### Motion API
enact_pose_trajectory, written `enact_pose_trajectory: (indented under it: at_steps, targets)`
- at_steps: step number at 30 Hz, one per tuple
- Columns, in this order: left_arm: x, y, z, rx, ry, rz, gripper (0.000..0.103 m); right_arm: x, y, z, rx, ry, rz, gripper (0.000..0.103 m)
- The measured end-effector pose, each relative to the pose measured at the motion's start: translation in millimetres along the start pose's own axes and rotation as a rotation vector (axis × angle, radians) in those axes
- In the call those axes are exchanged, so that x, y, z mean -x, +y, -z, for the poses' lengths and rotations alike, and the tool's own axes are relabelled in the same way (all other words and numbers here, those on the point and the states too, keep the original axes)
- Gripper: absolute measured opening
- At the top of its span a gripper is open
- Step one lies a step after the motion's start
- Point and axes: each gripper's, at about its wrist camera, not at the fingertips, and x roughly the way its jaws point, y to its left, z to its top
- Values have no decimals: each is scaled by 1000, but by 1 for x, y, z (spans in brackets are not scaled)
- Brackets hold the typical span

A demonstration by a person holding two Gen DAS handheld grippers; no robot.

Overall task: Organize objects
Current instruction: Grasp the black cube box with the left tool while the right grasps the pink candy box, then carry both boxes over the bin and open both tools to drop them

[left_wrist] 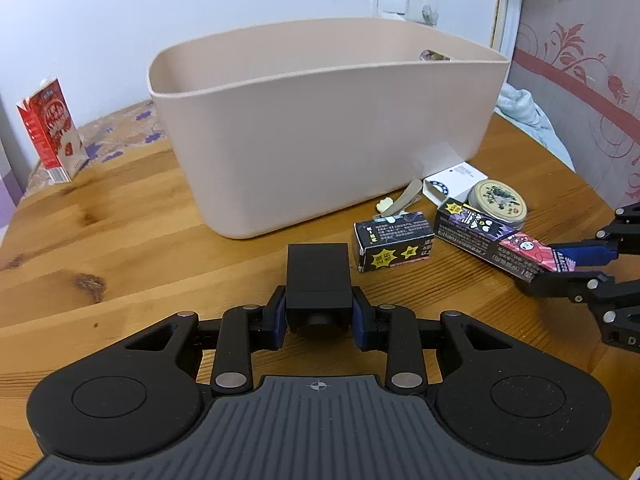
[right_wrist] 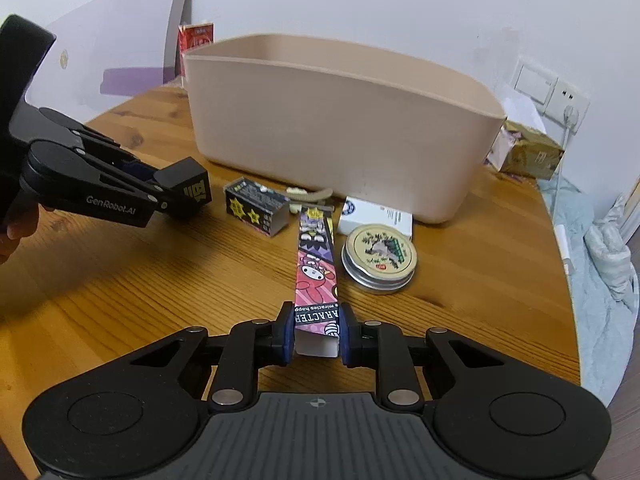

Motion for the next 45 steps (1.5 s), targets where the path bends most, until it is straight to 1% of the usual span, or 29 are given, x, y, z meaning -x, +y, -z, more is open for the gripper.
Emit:
enact_pose_trajectory:
  at_steps: [6,9,14,22,26,34,39,42,45]
  targets:
    - [23,-3,-1,-8,-44,-23,32,25,2,-1,-5,-55,11,21]
    - [35,-2,-3,-2,-64,-27,32,39,2,-3,-23,-91,3,21]
    - [55,-1,-8,-1,-105,-31,32,60,0,-11,-34,-160,21,21]
    - [83,-1,-28,-4,-176,-34,32,82,-11,-30,-63,-257,59,21]
    - [90,2,-42,0,-209,-43,32,85,-19,-41,-85,-294,65,21]
    - [82,7,-80,-11,-245,-87,32,77,-40,-71,-133,-357,79,21]
    - [60,16,-113,8,-224,-85,32,59,-52,-95,-138,-373,104,21]
    - [47,19,-133,6,-215,-96,32,43,-61,-108,-155,-362,106,21]
    - [28,22,-149,0,-190,-101,32,22,-70,-120,-150,-345,119,21]
